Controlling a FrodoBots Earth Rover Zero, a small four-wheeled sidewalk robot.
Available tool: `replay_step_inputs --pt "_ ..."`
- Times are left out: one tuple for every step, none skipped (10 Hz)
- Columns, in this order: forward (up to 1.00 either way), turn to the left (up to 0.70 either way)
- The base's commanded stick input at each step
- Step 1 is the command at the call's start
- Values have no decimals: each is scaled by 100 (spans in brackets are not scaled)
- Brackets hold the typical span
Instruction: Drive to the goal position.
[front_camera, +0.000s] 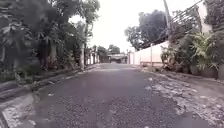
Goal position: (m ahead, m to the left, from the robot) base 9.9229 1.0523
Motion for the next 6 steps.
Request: replay_step_inputs --pt "100 0" --pt "100 0" --pt "100 0" --pt "100 0" --pt "100 0" --pt "100 0"
